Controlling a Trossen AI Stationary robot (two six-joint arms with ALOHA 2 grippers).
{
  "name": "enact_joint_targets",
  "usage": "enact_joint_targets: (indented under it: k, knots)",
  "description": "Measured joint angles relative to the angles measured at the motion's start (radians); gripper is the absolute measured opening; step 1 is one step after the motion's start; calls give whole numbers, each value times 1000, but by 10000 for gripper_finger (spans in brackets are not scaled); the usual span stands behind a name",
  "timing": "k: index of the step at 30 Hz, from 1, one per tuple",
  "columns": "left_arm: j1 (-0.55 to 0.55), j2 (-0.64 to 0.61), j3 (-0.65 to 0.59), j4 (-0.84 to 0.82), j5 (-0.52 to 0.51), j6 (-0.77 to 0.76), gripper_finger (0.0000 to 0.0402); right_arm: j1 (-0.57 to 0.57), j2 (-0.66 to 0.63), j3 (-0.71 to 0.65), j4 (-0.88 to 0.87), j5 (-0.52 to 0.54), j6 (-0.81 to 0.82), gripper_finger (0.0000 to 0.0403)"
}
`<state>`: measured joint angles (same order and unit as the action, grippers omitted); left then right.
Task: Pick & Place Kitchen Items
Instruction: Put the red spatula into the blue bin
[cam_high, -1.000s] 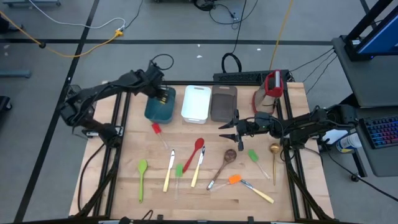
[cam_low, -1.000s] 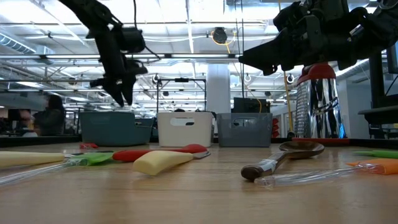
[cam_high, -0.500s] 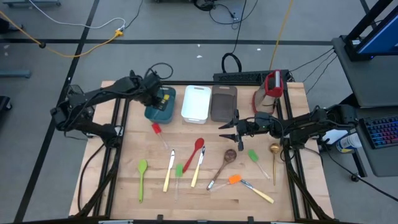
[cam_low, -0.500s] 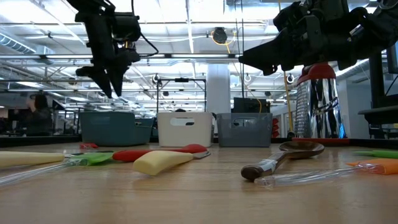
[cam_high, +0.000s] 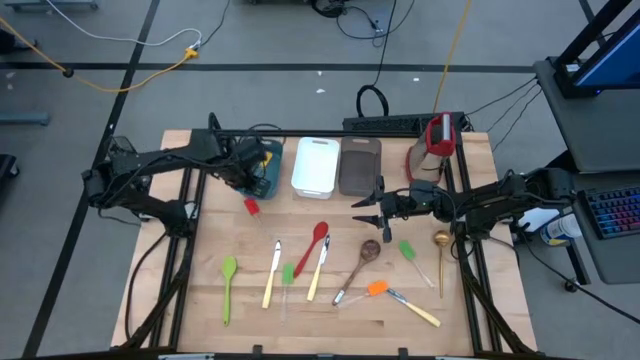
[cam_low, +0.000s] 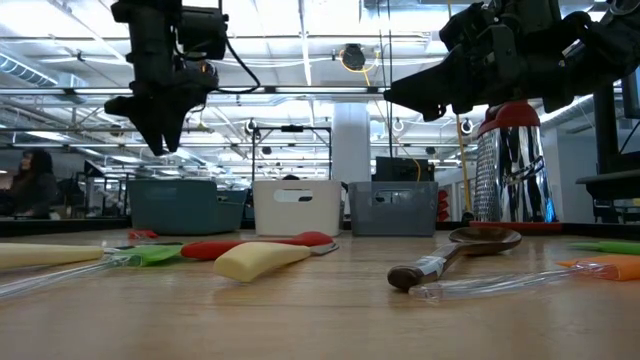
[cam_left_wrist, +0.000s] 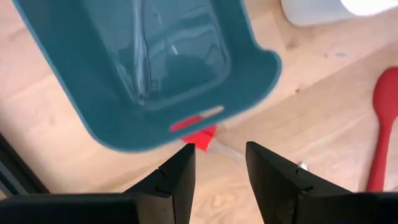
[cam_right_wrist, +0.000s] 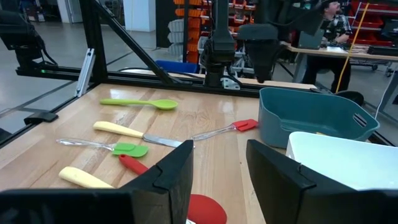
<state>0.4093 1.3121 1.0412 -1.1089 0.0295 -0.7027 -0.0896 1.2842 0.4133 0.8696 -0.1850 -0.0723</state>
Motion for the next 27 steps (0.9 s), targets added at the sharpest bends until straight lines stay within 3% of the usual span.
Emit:
enact_joint_targets:
  k: [27]
  knots:
    - [-387,0,0,-64,-144,-356,145,0,0,0,0,0,7,141]
